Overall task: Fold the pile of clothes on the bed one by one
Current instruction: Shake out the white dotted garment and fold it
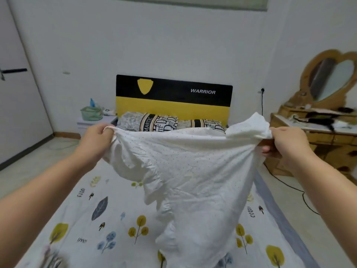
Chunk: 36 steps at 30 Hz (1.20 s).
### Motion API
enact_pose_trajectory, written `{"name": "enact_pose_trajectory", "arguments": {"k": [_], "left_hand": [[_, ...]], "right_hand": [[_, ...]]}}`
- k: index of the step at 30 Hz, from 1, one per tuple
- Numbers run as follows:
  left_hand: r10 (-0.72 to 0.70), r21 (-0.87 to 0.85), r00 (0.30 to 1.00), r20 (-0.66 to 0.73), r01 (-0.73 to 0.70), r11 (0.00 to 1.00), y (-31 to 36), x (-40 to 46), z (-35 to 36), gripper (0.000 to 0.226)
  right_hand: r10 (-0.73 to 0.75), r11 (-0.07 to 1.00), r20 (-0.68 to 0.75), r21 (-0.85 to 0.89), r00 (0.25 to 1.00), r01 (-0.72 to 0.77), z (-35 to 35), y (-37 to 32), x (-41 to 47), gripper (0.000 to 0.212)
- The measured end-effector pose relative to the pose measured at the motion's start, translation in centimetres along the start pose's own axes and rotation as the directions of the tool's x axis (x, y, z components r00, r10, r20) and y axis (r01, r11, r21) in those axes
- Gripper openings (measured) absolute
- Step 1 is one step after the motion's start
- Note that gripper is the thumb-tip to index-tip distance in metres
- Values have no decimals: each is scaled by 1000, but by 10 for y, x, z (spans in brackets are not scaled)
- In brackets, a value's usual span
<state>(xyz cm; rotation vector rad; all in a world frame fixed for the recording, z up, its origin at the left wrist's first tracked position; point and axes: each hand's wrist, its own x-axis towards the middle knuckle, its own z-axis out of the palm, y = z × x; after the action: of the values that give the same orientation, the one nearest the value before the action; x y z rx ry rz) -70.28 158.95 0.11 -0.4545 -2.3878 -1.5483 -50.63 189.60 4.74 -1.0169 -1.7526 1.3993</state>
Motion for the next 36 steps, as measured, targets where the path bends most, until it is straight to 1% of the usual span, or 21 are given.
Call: {"name": "enact_pose_trajectory", "arguments": {"k": [4,7,9,10,11,12,14,15,16,17,20,21,22,23,24,26,28,31,32,34,36], "left_hand": [[38,10,999,38,-38,999,28,11,-19,27],[1,-11,997,76,0,1000,47,17,-31,31],[-7,-3,985,173,7,1000,61,12,-34,30],[-8,-14,963,269,12,1000,68,6,-34,26],[-1,-46,912,411,22,999,74,-2,-34,24],[7,-72,817,576,42,997,79,-11,-34,23],[8,-27,525,851,28,999,87,-27,-32,18],[-6,16,403,915,-20,1000,90,-32,-29,19],[-20,49,346,938,-75,996,91,-37,-23,21],[-23,75,353,935,-135,988,92,-40,-15,19],[74,86,543,836,-263,961,96,-42,8,17],[107,81,611,785,-271,959,98,-43,13,19],[129,66,664,737,-260,963,100,-43,19,24],[147,35,698,701,-240,970,102,-44,25,31],[160,1,714,682,-220,975,105,-45,30,39],[179,-62,720,671,-187,980,110,-50,43,54],[185,-109,709,680,-152,982,114,-56,54,65],[217,-189,630,745,-113,975,117,-65,70,70],[228,-206,589,775,-106,973,116,-68,75,61],[230,-210,528,818,-99,973,116,-73,82,25],[221,-261,530,819,1,965,119,-75,83,18]], "right_hand": [[-19,999,-36,-40,999,18,-13,-16,-12,13],[-57,997,-12,-54,998,56,-18,-22,-20,13],[-40,999,61,29,997,39,-19,-25,-26,14],[-23,996,116,91,993,13,-18,-27,-30,14],[-3,987,172,162,985,-25,-17,-30,-32,15],[18,969,228,235,973,-73,-16,-33,-35,17],[59,909,342,370,938,-192,-14,-40,-38,20],[67,878,393,413,917,-242,-12,-43,-38,22],[68,850,438,445,897,-282,-11,-47,-40,23],[60,818,477,480,877,-317,-9,-50,-41,24],[13,751,592,527,806,-399,-4,-57,-48,28],[-2,763,629,504,778,-405,-3,-57,-50,24],[-5,785,651,473,759,-400,-2,-59,-53,11],[-1,801,663,448,748,-396,0,-61,-55,7],[2,820,668,425,744,-383,0,-62,-57,17],[0,835,667,410,745,-367,-1,-65,-59,25],[7,856,672,379,740,-352,-3,-71,-65,25],[8,921,625,299,780,-249,-6,-78,-72,26],[1,938,610,274,792,-212,-8,-78,-72,27],[-12,961,584,231,812,-152,-11,-79,-75,23],[-18,976,543,193,840,-104,-17,-76,-72,19]]}}
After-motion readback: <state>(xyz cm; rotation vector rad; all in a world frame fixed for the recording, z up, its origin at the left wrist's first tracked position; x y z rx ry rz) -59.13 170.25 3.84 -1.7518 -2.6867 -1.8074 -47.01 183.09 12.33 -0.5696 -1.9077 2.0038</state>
